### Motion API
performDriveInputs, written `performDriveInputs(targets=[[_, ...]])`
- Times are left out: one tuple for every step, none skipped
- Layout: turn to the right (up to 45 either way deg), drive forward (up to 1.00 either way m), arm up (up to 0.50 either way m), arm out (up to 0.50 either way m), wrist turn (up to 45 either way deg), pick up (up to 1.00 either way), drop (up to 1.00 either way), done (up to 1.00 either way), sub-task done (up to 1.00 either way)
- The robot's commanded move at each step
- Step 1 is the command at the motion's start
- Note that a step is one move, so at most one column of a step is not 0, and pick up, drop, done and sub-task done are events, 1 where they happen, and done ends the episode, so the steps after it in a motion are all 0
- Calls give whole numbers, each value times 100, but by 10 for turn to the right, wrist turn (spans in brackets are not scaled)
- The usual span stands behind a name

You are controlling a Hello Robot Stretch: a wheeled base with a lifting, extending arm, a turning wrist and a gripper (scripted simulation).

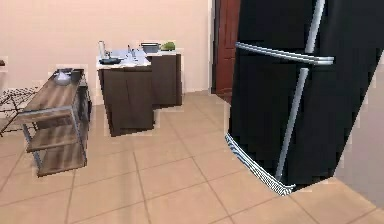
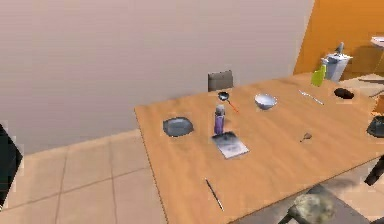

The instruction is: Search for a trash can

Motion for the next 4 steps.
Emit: performDriveInputs(targets=[[30,0,0,0,0,0,0,0,0],[0,100,0,0,0,0,0,0,0],[30,0,0,0,0,0,0,0,0],[0,100,0,0,0,0,0,0,0]])
